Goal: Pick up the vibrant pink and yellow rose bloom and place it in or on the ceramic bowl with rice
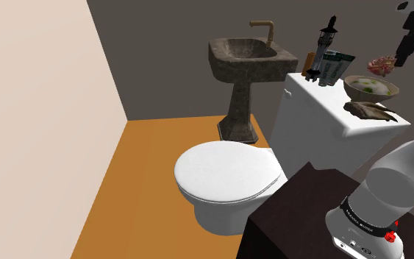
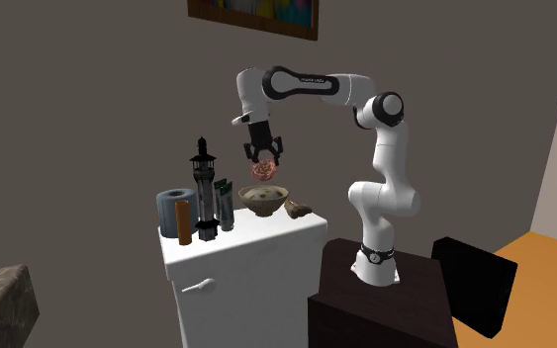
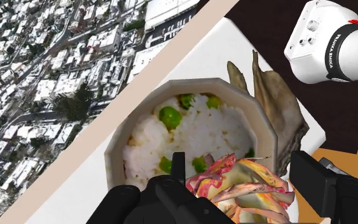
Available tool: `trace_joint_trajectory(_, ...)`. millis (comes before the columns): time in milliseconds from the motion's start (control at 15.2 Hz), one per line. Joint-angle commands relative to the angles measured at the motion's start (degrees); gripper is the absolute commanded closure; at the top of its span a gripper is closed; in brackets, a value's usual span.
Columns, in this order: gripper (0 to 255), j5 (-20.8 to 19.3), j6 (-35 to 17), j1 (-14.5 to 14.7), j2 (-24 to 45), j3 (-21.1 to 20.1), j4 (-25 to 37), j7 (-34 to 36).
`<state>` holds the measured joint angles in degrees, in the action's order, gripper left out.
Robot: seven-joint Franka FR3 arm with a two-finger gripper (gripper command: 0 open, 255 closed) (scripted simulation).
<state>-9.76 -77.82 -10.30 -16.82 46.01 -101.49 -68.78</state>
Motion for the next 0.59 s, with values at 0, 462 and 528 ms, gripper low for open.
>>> trace_joint_trajectory(0,255,-0.2,-1.4,-0.4,-0.4,0.3,-2.2,0.3)
trace_joint_trajectory(462,255,-0.6,-3.8,-0.7,-1.0,0.3,-5.1,0.6)
trace_joint_trajectory(528,255,-0.6,-3.8,-0.7,-1.0,0.2,-5.1,0.5)
